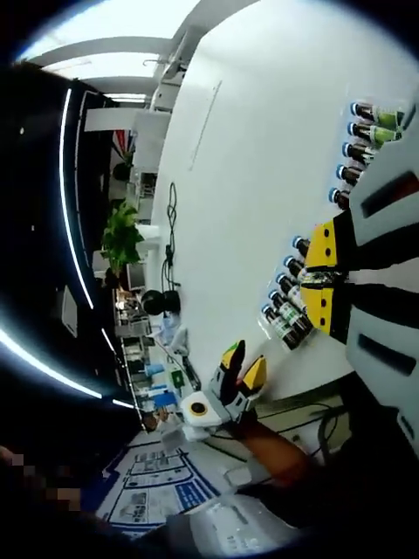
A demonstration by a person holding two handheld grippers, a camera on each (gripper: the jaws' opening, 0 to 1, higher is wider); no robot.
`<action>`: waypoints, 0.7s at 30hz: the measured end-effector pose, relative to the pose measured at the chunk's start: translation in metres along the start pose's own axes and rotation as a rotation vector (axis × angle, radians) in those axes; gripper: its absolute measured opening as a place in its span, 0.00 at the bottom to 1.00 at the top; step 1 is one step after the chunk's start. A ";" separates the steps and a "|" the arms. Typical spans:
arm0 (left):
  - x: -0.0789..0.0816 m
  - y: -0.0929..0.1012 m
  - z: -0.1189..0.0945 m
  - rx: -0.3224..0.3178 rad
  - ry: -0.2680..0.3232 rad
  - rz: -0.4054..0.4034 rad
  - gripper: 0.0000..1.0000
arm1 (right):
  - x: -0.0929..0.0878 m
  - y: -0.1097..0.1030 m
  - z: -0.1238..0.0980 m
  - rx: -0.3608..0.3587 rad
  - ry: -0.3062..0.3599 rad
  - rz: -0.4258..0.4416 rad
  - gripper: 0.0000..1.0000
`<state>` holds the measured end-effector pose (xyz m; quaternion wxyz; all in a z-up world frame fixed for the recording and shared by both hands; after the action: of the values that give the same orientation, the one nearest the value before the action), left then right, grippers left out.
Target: Grip medicine bottles put into box
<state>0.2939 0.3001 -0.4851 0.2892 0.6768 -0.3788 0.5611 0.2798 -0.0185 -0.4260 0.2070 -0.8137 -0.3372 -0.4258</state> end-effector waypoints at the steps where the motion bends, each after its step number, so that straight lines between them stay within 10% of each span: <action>1: 0.000 0.001 0.000 -0.008 0.002 0.001 0.18 | -0.002 0.003 -0.003 -0.009 0.010 0.003 0.01; 21: 0.000 0.003 0.002 -0.022 -0.008 0.005 0.18 | -0.046 0.034 -0.061 -0.050 0.203 -0.030 0.01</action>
<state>0.2927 0.2973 -0.4856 0.2933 0.6750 -0.3879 0.5549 0.2519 -0.0973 -0.4324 0.2135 -0.7661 -0.3160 -0.5173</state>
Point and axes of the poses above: the point that each gripper's makers call its tool centre point, and the gripper's own axes: z roughly forward along the fingers, y roughly to its right, x roughly out of its top, the point moved 10 cm from there along -z, roughly backward along the fingers, and after that the axes turned 7 degrees about -y, right-handed, at the moved point
